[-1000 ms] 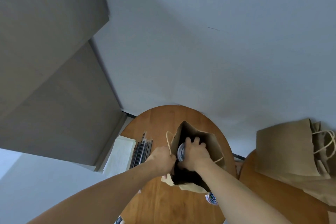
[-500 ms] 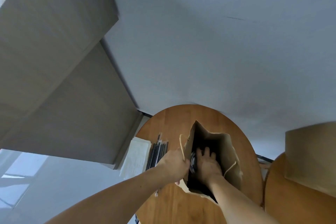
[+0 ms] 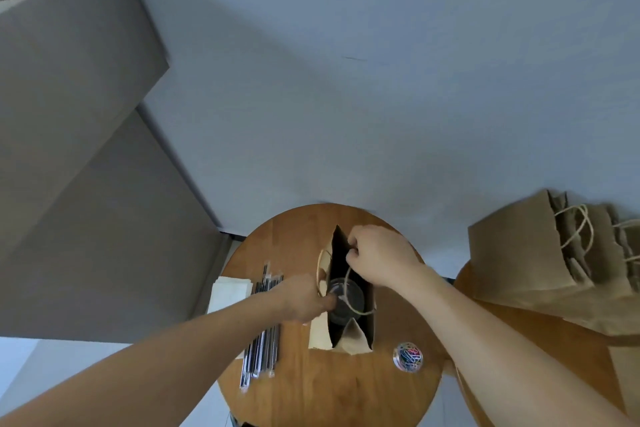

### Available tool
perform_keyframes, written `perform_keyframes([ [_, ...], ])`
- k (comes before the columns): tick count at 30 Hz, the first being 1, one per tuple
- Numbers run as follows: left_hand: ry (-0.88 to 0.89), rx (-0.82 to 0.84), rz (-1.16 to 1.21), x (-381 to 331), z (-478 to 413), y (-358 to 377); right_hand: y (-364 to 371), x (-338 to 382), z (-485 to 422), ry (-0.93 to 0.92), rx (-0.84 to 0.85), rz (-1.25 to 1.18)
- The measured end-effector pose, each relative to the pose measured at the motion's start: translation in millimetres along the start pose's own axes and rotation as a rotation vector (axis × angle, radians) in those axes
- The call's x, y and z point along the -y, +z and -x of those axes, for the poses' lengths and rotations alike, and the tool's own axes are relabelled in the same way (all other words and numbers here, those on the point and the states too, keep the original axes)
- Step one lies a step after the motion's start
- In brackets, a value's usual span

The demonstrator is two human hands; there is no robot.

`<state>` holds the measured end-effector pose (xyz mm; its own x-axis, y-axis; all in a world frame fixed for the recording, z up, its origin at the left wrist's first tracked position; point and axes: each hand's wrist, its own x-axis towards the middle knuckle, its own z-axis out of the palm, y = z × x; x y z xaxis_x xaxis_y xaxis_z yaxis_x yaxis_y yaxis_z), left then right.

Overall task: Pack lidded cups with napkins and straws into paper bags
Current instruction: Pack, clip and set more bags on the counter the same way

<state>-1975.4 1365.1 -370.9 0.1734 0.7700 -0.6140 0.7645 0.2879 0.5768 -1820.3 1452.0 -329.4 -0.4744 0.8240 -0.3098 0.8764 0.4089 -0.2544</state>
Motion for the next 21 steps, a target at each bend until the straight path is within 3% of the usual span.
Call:
perform_keyframes([
  [6,0.063,0.182,-0.163,-1,-7,-30,-36,-17,24,0.089,-0.128,-0.178],
  [11,0.01,-0.113,-0.155,10,-15,-63,-34,11,22,0.057,-0.341,-0.483],
  [14,-0.04,-0.256,-0.154,39,-13,-75,-22,57,4,-0.041,-0.275,-0.539],
  [17,-0.062,-0.251,-0.218,80,-4,-78,5,101,-19,-0.073,-0.17,-0.514],
  [21,-0.19,-0.271,0.026,140,9,-71,65,139,-46,-0.021,0.055,-0.49],
])
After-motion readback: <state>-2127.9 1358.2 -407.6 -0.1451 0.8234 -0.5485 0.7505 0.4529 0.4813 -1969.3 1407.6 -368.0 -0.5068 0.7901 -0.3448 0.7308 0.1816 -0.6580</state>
